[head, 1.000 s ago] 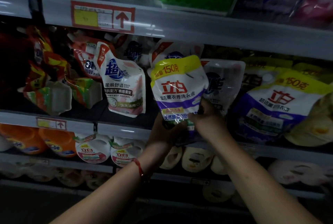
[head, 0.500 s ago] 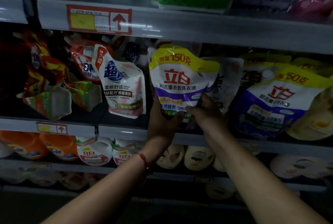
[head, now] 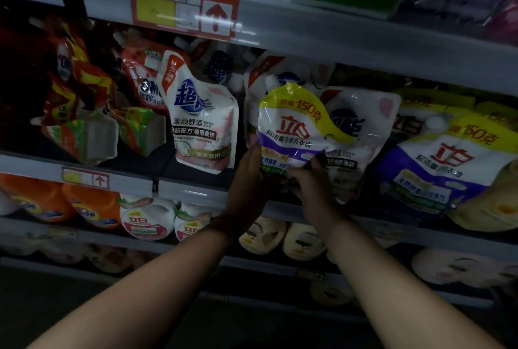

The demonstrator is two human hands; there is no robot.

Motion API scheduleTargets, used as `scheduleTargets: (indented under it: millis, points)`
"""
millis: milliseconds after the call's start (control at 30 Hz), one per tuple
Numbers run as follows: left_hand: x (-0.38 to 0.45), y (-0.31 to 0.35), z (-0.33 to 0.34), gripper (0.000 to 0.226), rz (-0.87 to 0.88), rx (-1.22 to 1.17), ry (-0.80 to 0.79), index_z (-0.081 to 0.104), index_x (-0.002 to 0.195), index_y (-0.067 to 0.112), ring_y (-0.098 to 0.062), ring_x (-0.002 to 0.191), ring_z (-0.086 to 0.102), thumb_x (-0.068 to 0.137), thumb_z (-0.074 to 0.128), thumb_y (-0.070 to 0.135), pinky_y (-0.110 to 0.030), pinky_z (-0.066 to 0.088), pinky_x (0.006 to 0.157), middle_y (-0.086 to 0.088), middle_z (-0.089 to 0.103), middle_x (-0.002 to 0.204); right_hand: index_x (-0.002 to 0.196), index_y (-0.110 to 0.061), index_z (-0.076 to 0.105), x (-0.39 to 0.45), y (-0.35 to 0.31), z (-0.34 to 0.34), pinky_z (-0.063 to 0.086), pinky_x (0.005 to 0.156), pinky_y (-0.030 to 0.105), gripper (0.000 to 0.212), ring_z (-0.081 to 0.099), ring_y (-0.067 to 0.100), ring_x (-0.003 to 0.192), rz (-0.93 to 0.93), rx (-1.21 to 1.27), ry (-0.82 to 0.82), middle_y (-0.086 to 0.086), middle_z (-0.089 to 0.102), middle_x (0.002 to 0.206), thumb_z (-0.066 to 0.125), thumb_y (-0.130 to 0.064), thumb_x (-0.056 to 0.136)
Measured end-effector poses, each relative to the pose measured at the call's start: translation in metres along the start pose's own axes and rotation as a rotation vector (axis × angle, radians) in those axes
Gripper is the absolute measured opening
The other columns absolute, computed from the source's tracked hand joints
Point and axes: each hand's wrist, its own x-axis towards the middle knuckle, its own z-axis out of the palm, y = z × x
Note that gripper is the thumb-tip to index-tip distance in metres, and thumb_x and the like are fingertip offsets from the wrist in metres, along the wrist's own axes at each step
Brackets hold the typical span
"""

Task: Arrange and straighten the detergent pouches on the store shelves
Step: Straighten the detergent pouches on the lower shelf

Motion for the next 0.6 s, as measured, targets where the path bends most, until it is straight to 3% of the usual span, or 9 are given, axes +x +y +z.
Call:
scheduleTargets:
  millis: [167,267,333,400,533,600]
  points:
    - [-0.013,-0.008,0.005,0.082,-0.047,0.091,0.040,0.026,0.155,0.029,-0.019,0.145,0.035,0.081,0.062,0.041,-0.048,0.045,0.105,0.001,0.033,0.158,0.132,-0.023,0.054,-0.005,0.005,0.000,0.053,0.092,0.046,0.048,0.063,0.024,0.107,-0.005,-0.101,-0.013,0.003,0.067,0.119,0.061,-0.002,0.090]
    - [-0.015,-0.010,0.006,0.082,-0.068,0.162,0.034,0.033,0.152,0.021,-0.025,0.142,0.038,0.080,0.064,0.045,-0.050,0.047,0.102,-0.004,0.037,0.154,0.134,-0.020,0.052,-0.007,0.003,-0.003,0.054,0.079,0.031,0.045,0.064,0.019,0.101,0.016,-0.162,-0.051,0.002,0.066,0.116,0.058,-0.002,0.093]
    - [-0.015,-0.009,0.005,0.087,-0.084,0.172,0.026,0.031,0.153,0.018,-0.029,0.143,0.036,0.079,0.072,0.037,-0.054,0.045,0.103,-0.008,0.035,0.155,0.135,-0.022,0.051,-0.006,0.001,-0.005,0.052,0.075,0.027,0.045,0.064,0.020,0.104,0.039,-0.192,-0.058,0.001,0.066,0.118,0.059,-0.006,0.094]
    - [-0.016,0.000,0.002,0.088,-0.101,0.188,0.008,0.026,0.155,0.018,-0.032,0.144,0.034,0.080,0.073,0.029,-0.054,0.044,0.106,-0.010,0.030,0.159,0.132,-0.028,0.053,-0.006,0.001,-0.009,0.050,0.080,0.031,0.043,0.063,0.022,0.110,0.056,-0.237,-0.064,0.000,0.066,0.121,0.061,-0.013,0.093]
    - [-0.023,0.017,-0.006,0.080,-0.134,0.268,-0.032,0.024,0.155,0.022,-0.033,0.136,0.044,0.088,0.064,0.035,-0.049,0.049,0.098,-0.007,0.035,0.156,0.123,-0.033,0.055,-0.012,-0.003,-0.017,0.048,0.090,0.046,0.035,0.060,0.027,0.112,0.048,-0.367,-0.089,0.004,0.066,0.117,0.063,-0.018,0.092]
    - [-0.028,0.024,-0.012,0.077,-0.143,0.337,-0.054,0.027,0.154,0.022,-0.032,0.132,0.047,0.089,0.064,0.040,-0.048,0.050,0.097,-0.006,0.042,0.152,0.132,-0.026,0.053,-0.016,-0.006,-0.019,0.045,0.092,0.040,0.043,0.056,0.023,0.117,0.003,-0.433,-0.125,0.001,0.064,0.122,0.063,-0.013,0.092]
